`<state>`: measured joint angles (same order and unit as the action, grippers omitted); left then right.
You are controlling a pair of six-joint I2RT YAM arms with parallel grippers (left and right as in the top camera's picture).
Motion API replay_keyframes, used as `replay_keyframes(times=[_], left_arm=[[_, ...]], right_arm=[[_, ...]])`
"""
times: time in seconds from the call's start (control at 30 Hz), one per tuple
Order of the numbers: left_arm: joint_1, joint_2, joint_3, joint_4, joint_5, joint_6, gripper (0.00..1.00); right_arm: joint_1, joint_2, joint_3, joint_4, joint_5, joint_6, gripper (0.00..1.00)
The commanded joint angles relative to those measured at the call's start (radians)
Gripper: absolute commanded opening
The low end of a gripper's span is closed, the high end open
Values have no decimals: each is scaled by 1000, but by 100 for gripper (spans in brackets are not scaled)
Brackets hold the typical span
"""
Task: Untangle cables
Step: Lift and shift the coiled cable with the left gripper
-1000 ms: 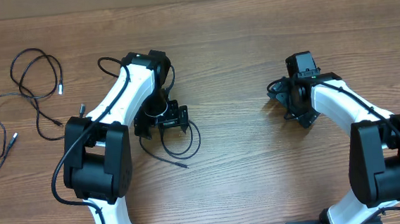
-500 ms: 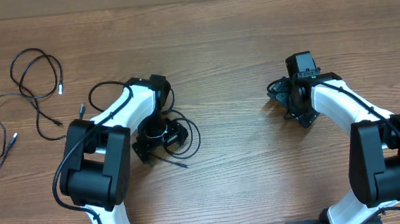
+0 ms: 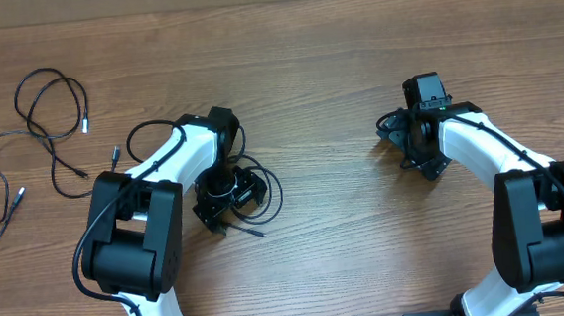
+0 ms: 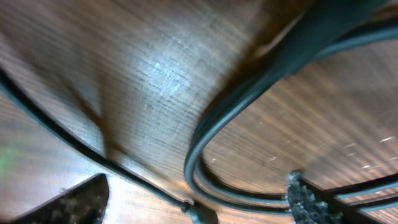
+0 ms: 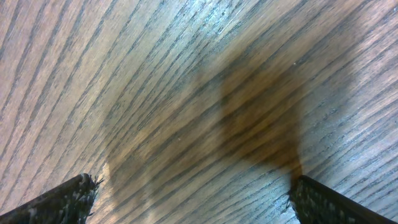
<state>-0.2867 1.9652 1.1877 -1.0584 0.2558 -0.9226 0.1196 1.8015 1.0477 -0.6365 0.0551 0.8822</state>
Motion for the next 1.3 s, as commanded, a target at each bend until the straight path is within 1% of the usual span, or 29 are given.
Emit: replay_keyframes(times=[0.0,0.03,0.07,0.1,0.13,0.17,0.3,0.4,0.47,0.5,0.53,0.57,0.6,0.67,0.7,0.73,0.77,0.8,0.87,0.93,0.97,1.0,1.07,1.13,1.17,1.2,1.23,1.27], left_arm=[[-10,66,-87,26,-77,-180,92],[-9,66,-105,42,-54,-224,89],[-9,66,-128,83,9,-230,77],[-11,66,-137,104,27,-230,66],[-16,66,-145,125,33,-230,26],[-17,66,-145,125,33,-230,4],[-17,66,-145,147,33,-220,4],[-8,66,-144,214,34,-145,4],[6,66,-137,261,35,-57,4],[22,66,-113,275,60,66,4],[55,66,-46,273,158,335,4],[84,66,23,245,190,469,4],[97,66,56,219,182,488,4],[137,66,207,80,54,545,4],[137,66,251,33,-28,558,4],[134,66,272,12,-60,583,4],[127,66,293,-14,-86,650,4],[126,66,298,-34,-88,719,4],[126,66,298,-48,-57,752,4],[123,66,298,-32,84,872,4],[120,66,298,-20,121,897,4],[114,66,298,-10,142,897,5],[96,66,298,-12,149,897,5],[69,66,276,-10,146,896,8],[55,66,253,-9,126,891,31],[48,66,246,-16,77,867,96],[48,66,246,-21,35,847,100],[51,66,248,-14,25,847,94]], right_arm=[[3,8,-14,3,-35,8,100],[3,8,-14,3,-35,8,100],[3,8,-13,3,-35,8,100],[3,8,-14,3,-35,8,100],[3,8,-14,3,-35,8,100],[3,8,-13,3,-35,8,100],[3,8,-14,3,-35,8,100],[3,8,-14,3,-35,8,100],[3,8,-13,3,-35,8,100],[3,8,-14,3,-35,8,100],[3,8,-14,3,-35,8,100],[3,8,-13,3,-35,8,100],[3,8,-14,3,-35,8,100],[3,8,-13,3,-35,8,100],[3,8,-14,3,-35,8,100],[3,8,-14,3,-35,8,100],[3,8,-14,3,-35,8,100],[3,8,-14,3,-35,8,100],[3,8,-13,3,-35,8,100],[3,8,-13,3,-35,8,100],[3,8,-14,3,-35,8,100],[3,8,-14,3,-35,8,100],[3,8,-14,3,-35,8,100],[3,8,-14,3,-35,8,100],[3,8,-14,3,-35,8,100],[3,8,-13,3,-35,8,100],[3,8,-13,3,-35,8,100],[3,8,-13,3,-35,8,100]])
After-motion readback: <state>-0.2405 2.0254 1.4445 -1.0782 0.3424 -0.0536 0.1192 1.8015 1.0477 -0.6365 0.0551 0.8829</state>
